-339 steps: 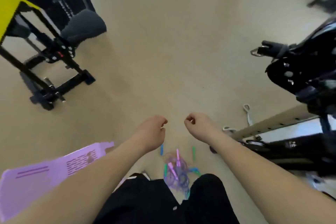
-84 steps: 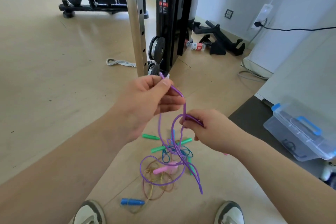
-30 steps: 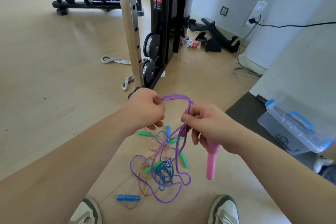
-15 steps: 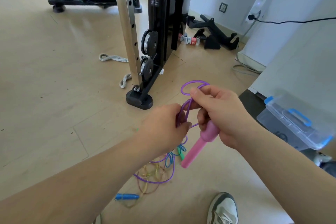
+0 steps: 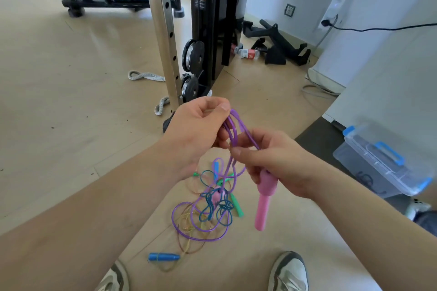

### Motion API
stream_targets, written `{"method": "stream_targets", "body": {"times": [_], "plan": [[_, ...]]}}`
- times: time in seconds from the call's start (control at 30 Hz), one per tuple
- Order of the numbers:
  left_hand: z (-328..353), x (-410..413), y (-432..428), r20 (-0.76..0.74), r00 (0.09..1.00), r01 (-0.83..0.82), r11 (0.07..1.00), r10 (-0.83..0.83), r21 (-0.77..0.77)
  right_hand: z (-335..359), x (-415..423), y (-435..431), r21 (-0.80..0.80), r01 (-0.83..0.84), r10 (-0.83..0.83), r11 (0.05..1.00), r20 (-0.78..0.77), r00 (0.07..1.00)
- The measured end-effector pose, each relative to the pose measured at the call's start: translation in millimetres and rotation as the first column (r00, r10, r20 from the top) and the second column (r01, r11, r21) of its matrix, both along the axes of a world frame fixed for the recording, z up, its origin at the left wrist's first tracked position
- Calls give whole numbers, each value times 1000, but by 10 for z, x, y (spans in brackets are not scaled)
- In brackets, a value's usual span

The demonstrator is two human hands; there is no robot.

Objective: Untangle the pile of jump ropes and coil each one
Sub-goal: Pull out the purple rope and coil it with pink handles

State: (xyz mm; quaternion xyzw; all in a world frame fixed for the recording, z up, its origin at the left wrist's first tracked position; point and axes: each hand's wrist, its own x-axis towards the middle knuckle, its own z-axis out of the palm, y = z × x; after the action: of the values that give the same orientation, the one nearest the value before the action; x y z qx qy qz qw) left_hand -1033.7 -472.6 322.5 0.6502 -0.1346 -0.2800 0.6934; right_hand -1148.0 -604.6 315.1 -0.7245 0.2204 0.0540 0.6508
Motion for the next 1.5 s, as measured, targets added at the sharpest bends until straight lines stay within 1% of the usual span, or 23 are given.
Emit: {"method": "stream_targets", "body": {"times": [0.13, 0.27, 0.37, 0.43, 0.5, 0.57, 0.63, 0.7, 0.73, 0.83, 0.9, 0.93, 0.97, 1.0, 1.03, 1.07, 1.13, 1.2, 1.27, 1.33, 1.4, 1.43, 1.5], "plan": [[27, -20, 14, 31, 996, 86, 996, -86, -4, -50, 0, 119, 39, -42, 41, 998, 26, 999], [-6, 167, 121, 311, 943, 34, 966, -116, 258, -32, 14, 76, -114, 25, -26, 993, 0, 1000], [-20, 273, 224, 410, 897, -2, 925, -167, 381, 9, 22, 56, -41, 77, -76, 996, 32, 997], [-55, 328, 271, 520, 819, -57, 868, -242, 494, 0, 40, 71, -48, 146, -144, 988, 43, 989], [-86, 336, 300, 656, 674, -189, 780, -339, 597, -18, 61, 83, -67, 221, -218, 973, 61, 974], [-96, 259, 288, 739, 604, -228, 823, -299, 520, -7, 87, 103, -26, 275, -271, 961, 102, 957], [-112, 84, 243, 672, 647, -77, 847, -359, 526, 36, 102, 127, 20, 292, -292, 956, 147, 945], [-165, -119, 176, 460, 671, 175, 727, -582, 664, 84, 109, 151, 83, 287, -298, 954, 200, 933], [-204, -179, 145, 385, 658, 240, 665, -647, 707, 113, 110, 160, 119, 281, -301, 952, 222, 927], [-253, -152, 102, 416, 592, 115, 584, -690, 804, 178, 111, 139, 183, 275, -316, 944, 256, 914], [-186, -111, 93, 463, 632, 59, 634, -622, 771, 161, 96, 58, 110, 344, -361, 932, 229, 904], [-153, -85, 81, 449, 725, 90, 718, -522, 690, 122, 80, -3, 16, 383, -378, 924, 198, 904], [-111, -72, 64, 378, 851, 118, 834, -364, 539, 82, 64, -56, -75, 401, -386, 913, 156, 909], [-51, -76, 45, 234, 951, 110, 927, -204, 359, 49, 51, -90, -130, 404, -390, 906, 116, 913], [2, -78, 28, 65, 995, 66, 981, -79, 184, 31, 38, -105, -122, 390, -383, 913, 84, 920], [44, -63, 14, -47, 999, 9, 997, -5, 74, 17, 29, -99, -77, 363, -360, 928, 58, 931], [67, -38, -7, -124, 991, -47, 998, 51, 34, 9, 10, -68, -37, 266, -265, 963, 15, 964], [53, -50, -17, -159, 986, -48, 998, 56, 49, 3, -15, -31, -166, 121, -126, 979, -20, 992], [52, -73, -36, -156, 986, -48, 997, 57, 58, -32, -12, -31, -324, 48, -69, 945, -55, 996], [76, -85, -50, -76, 996, -48, 995, 54, 87, -70, 7, -48, -352, 76, -99, 933, -49, 994], [58, -28, -20, 176, 984, -53, 973, 13, 225, -75, 20, -37, -309, 72, -95, 948, -60, 994], [51, 10, 7, 325, 943, -45, 943, -68, 329, -67, 22, -15, -313, 45, -71, 949, -72, 995], [51, 21, 61, 450, 851, 11, 867, -270, 498, -78, 32, 34, -353, 25, -59, 935, -84, 995]]}}
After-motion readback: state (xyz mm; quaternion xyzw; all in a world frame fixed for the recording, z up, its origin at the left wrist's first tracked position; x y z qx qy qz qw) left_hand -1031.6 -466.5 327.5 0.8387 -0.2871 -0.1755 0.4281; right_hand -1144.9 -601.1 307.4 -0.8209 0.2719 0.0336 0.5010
